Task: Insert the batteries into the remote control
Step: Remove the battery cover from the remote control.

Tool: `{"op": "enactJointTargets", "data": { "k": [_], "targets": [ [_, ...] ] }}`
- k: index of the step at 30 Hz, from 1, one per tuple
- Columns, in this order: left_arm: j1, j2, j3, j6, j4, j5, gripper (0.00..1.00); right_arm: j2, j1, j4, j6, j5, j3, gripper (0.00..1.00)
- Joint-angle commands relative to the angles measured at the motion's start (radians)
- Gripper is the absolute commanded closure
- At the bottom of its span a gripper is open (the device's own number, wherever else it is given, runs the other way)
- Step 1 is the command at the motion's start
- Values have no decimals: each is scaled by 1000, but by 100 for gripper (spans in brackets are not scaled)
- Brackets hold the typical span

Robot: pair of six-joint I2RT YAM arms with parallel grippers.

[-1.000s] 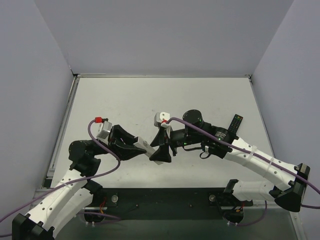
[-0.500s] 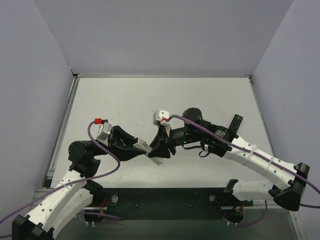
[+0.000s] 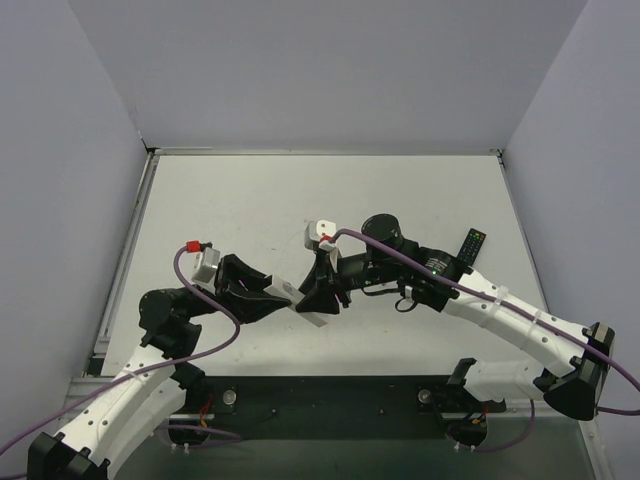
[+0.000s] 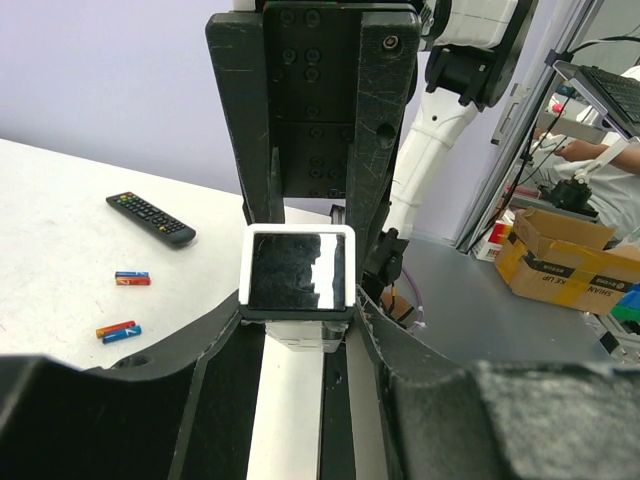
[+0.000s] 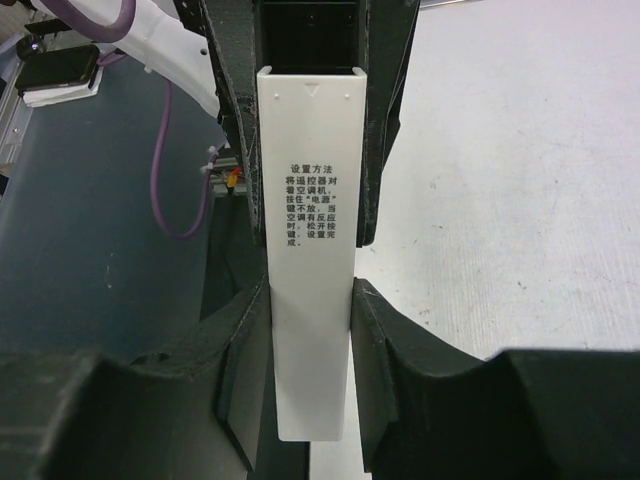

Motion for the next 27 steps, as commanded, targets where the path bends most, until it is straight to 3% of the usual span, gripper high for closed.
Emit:
{"op": "enactJointTargets", "data": {
  "k": [1,27],
  "targets": [
    [56,-22,5,-27,130,-91,100,-1,-17,-131,-55,-60,-33,92],
    [148,-70,-24,-82,205,-113,100,14,-62,-260,-132,-126,-69,94]
  ]
}}
